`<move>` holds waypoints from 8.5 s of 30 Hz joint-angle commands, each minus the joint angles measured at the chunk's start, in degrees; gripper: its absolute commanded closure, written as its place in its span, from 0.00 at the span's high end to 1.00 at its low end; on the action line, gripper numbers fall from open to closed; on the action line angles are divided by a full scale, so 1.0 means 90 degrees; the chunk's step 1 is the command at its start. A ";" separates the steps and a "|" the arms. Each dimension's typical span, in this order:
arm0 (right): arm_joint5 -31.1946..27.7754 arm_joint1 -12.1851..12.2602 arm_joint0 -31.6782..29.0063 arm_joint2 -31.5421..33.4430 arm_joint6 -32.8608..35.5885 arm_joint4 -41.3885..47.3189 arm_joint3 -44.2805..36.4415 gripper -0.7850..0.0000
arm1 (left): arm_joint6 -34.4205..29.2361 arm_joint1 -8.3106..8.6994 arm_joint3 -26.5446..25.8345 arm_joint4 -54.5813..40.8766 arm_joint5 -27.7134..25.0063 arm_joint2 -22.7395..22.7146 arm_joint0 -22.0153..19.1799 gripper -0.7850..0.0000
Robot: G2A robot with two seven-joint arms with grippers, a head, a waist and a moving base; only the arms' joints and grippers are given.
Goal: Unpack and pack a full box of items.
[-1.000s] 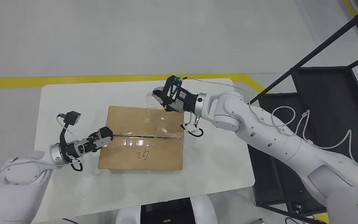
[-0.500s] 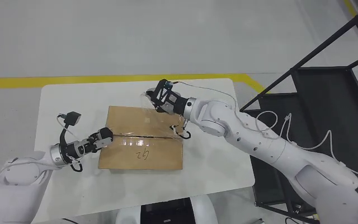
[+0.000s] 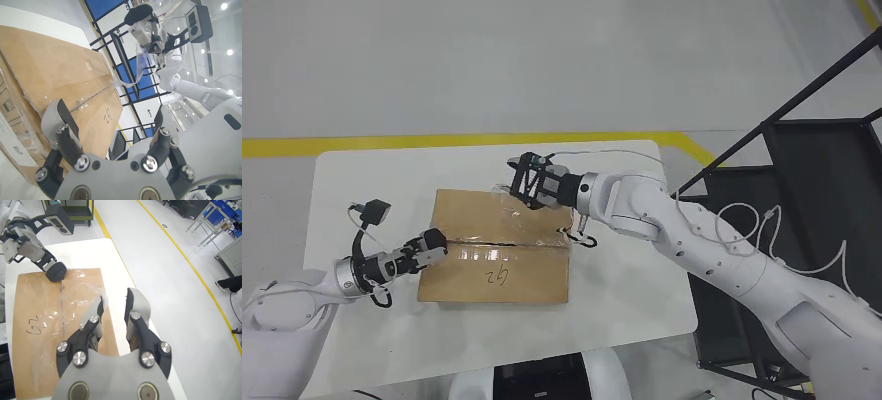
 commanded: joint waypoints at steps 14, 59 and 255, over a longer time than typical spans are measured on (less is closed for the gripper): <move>-0.0196 0.0021 -0.0247 0.0711 0.0099 -0.0295 -0.0741 1.00 | 0.0013 0.0006 -0.0010 -0.0009 0.0039 0.0031 -0.0045 1.00; -0.3714 -0.0068 -0.0312 0.1427 0.2204 0.1306 0.0702 1.00 | -0.0506 0.0039 0.0203 -0.0874 0.0163 0.0037 -0.0246 1.00; -0.4328 0.0404 -0.0674 0.1457 0.0544 0.1387 0.1536 1.00 | 1.1989 0.1717 0.1330 1.3280 -0.2010 0.7355 -0.6465 0.38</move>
